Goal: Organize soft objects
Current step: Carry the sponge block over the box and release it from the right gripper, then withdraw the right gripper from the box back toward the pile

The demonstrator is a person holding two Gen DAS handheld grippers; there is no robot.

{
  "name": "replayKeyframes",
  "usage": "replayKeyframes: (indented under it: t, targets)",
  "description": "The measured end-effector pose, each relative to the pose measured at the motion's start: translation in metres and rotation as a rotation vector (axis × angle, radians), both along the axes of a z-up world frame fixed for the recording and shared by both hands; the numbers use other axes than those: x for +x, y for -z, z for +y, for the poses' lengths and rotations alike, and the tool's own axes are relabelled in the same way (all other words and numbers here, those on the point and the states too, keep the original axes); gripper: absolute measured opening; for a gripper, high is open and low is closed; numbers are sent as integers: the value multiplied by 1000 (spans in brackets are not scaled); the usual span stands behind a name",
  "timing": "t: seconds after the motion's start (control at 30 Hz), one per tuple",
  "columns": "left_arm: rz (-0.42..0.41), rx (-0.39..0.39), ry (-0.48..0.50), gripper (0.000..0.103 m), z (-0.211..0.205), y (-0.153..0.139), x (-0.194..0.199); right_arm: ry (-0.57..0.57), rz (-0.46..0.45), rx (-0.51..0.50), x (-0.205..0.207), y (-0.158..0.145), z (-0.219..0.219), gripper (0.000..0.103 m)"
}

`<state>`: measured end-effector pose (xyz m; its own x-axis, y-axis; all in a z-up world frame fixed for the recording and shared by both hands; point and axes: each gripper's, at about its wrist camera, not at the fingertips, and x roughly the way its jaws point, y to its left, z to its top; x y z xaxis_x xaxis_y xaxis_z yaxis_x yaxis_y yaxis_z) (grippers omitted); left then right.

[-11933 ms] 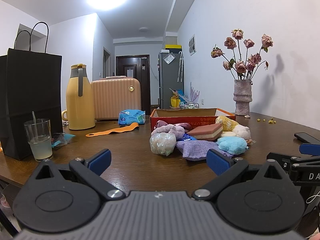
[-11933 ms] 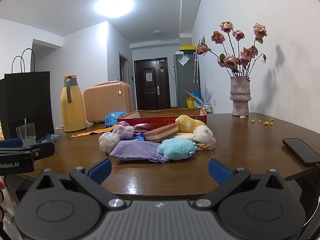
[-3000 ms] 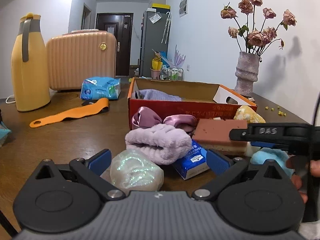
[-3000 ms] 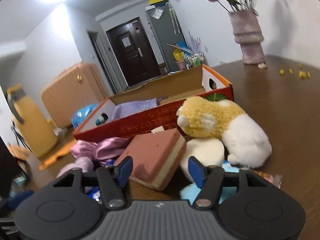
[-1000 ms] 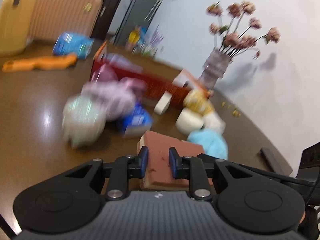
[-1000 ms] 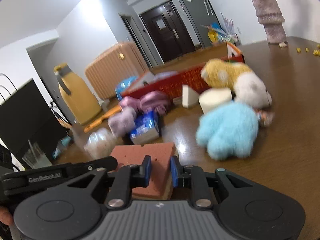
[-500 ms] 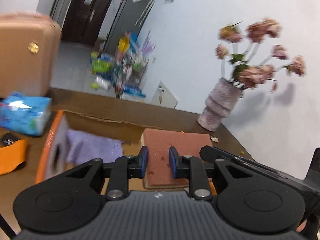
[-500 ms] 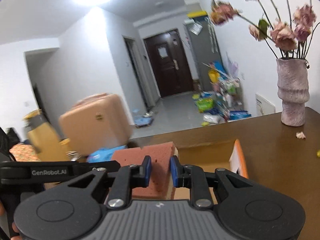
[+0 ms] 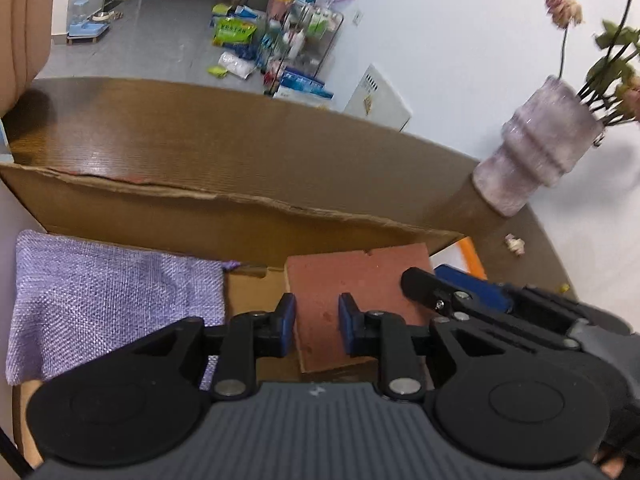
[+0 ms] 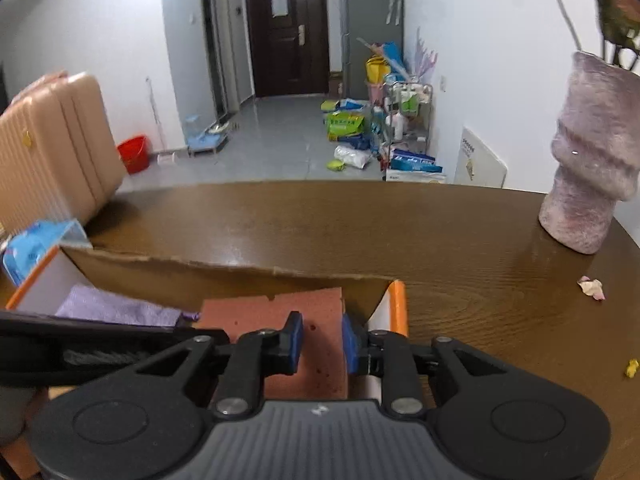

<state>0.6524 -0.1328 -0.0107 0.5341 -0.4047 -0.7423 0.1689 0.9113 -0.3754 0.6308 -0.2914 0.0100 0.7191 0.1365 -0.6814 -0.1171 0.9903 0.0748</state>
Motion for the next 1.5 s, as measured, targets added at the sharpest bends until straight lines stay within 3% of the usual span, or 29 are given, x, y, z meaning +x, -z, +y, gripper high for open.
replayKeyframes:
  t: [0.07,0.13,0.33,0.43,0.5,0.53,0.6,0.73,0.93,1.13,1.27,1.4,1.5]
  targets:
    - [3,1,4,28,3,-1,0,-2,5,-16,0,0,3,34]
    - [-25,13,-9,32,4,-8,-2,7,-29,-26,-5,-7,1,50]
    - [-149,81,-18,37,24,-61,-46,-13,-108,18,-37,-53,-13,50]
    - [-253,121,-16,49,41,-97,-91,-20,-156,16,-70,-84,-17,50]
    - [-317,190,-15,55,49,-113,-124,-21,-199,14,-98,-105,-22,51]
    - [-357,230,-15,59,55,-120,-145,-27,-224,12,-115,-115,-23,54]
    - [-424,292,-26,77,67,-131,-185,-36,-265,-2,-149,-131,-24,63]
    - [-496,371,-63,84,84,-139,-255,-59,-336,-35,-214,-146,-23,74]
    - [-581,346,-125,95,113,-144,-345,-90,-415,-34,-291,-140,-9,81]
    - [-688,336,-183,102,122,-107,-450,-83,-497,-20,-377,-101,5,87]
    - [-697,310,-206,103,126,-78,-512,-77,-505,15,-437,-68,14,89]
    - [-651,257,-235,103,137,-58,-553,-69,-485,30,-492,-36,26,89]
    - [-639,291,-221,103,137,-46,-576,-79,-473,73,-528,-15,29,91]
